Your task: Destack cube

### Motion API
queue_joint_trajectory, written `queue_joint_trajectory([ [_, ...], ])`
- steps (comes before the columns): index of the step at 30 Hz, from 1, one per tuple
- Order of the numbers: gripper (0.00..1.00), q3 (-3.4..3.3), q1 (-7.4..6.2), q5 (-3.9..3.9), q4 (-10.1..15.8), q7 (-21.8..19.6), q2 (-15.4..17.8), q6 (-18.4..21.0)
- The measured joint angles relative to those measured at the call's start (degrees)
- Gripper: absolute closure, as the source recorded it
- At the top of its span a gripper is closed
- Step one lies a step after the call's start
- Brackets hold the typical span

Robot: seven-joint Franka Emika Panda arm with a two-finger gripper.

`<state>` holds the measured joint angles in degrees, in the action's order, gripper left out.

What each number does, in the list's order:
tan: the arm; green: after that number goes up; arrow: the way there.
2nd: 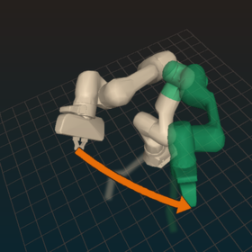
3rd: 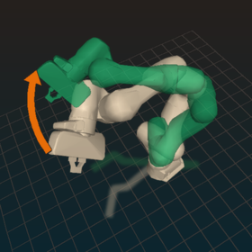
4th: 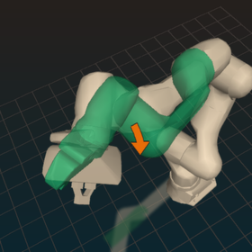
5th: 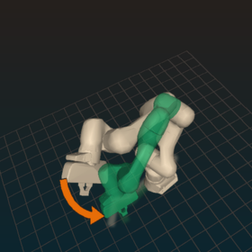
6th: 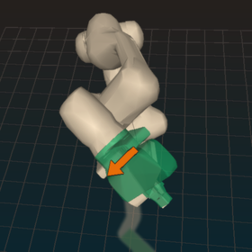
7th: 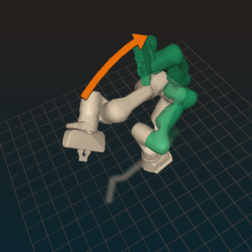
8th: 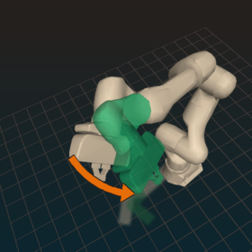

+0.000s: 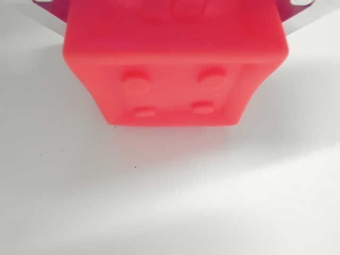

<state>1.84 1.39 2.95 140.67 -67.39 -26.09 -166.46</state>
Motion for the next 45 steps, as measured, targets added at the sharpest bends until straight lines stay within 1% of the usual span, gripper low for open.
queue_joint_trajectory([
  [6, 1.00, -0.11, -0.10, 0.00, -0.23, 0.00, -0.59, -0.36],
  [7, 0.00, -0.12, -0.12, 0.00, -0.23, 0.00, -0.63, -0.39],
  [45, 0.00, -0.13, -0.14, 0.00, -0.23, 0.00, -0.50, -0.32],
])
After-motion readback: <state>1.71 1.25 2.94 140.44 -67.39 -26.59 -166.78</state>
